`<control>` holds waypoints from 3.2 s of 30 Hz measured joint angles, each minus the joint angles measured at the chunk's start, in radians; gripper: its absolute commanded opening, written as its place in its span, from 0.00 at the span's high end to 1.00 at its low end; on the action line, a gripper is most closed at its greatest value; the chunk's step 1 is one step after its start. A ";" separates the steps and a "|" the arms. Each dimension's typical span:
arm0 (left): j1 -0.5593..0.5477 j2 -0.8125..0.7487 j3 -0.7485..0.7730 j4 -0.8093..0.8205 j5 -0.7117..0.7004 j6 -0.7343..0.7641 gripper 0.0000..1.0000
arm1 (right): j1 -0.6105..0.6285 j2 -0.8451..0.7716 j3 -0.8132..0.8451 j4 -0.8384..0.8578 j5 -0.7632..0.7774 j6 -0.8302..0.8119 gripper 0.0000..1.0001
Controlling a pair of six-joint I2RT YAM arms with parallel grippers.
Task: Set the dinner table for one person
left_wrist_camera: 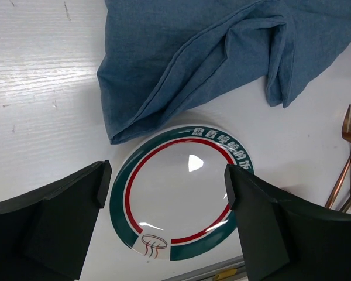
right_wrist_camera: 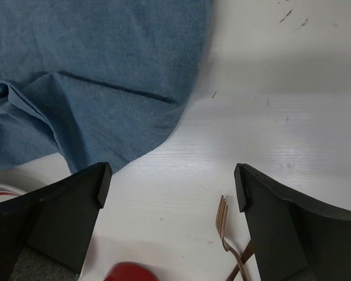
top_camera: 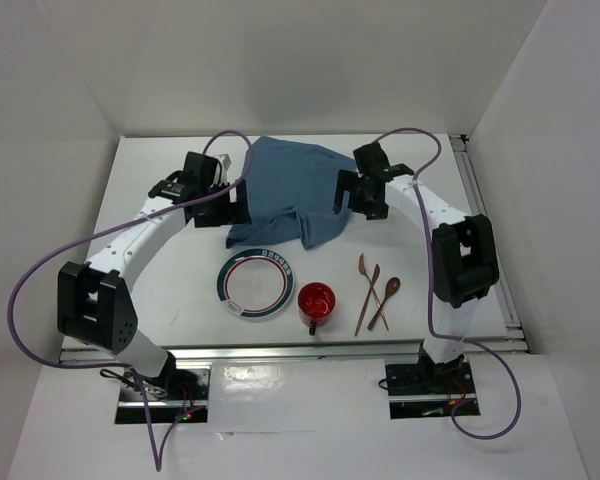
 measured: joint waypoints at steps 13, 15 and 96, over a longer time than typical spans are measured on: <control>0.000 0.000 0.000 0.000 0.024 0.002 0.01 | 0.026 -0.006 -0.012 0.021 0.000 -0.024 0.00; 0.003 0.000 0.000 0.000 0.029 -0.001 0.01 | 0.039 -0.013 -0.018 0.030 0.001 -0.045 0.01; 0.302 0.171 0.553 -0.076 0.403 -0.132 1.00 | 0.248 -0.093 0.438 0.071 0.122 -0.304 1.00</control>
